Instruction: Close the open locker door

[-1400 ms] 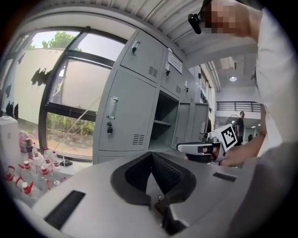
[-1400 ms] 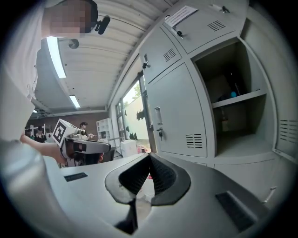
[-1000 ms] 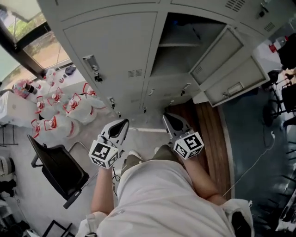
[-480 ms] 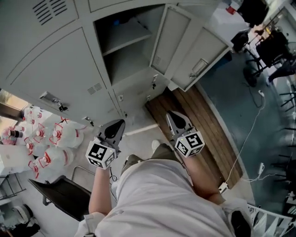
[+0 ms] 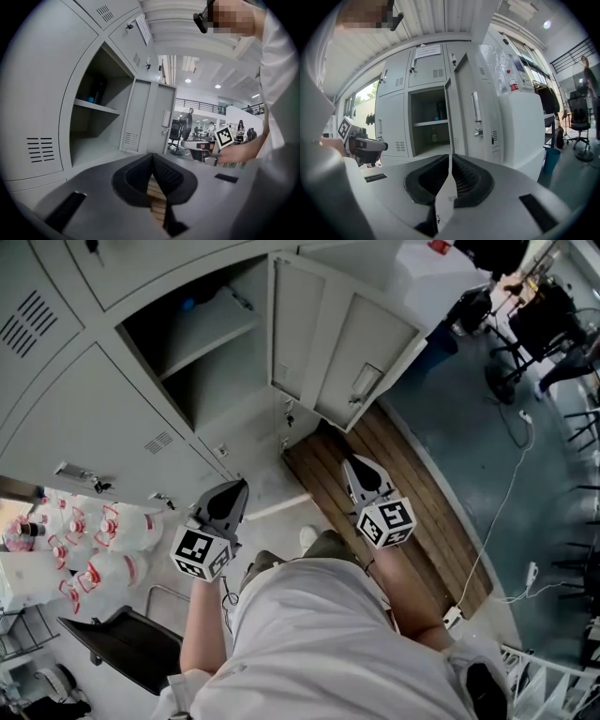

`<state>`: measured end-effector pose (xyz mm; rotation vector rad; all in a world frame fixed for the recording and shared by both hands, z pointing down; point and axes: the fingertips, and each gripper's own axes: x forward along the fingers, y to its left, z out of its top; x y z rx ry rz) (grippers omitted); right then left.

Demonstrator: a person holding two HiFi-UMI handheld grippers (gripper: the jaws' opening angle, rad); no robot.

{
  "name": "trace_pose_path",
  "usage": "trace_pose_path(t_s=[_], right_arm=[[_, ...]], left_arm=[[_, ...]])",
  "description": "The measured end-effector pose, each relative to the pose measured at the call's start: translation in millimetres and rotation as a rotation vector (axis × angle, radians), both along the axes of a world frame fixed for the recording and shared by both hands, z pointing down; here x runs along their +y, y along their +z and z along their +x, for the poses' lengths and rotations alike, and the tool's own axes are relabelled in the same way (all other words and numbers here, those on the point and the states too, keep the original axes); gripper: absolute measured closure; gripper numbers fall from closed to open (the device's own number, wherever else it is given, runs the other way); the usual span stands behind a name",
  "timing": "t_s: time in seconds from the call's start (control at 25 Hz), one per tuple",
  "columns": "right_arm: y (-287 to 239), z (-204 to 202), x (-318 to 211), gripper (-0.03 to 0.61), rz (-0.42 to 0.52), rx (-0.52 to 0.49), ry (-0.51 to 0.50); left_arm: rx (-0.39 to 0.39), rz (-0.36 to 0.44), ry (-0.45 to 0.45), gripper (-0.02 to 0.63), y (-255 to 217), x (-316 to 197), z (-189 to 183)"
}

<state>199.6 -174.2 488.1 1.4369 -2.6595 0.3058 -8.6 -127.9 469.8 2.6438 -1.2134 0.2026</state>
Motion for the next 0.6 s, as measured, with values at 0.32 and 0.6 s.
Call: trace_pose_path(t_s=[0.32,0.6], right_arm=[[10.1,40.5,-45.9,0.493,-0.004,0.011,0.001],[18.0,51.6,-78.2,0.43,-0.01,0.032,-0.037]], left_arm=[[-0.013,-0.02,-0.063,0.611,6.7,-15.3,19.7],[-0.022,-0.031,-0.13,0.611,10.5,-26.9,27.4]])
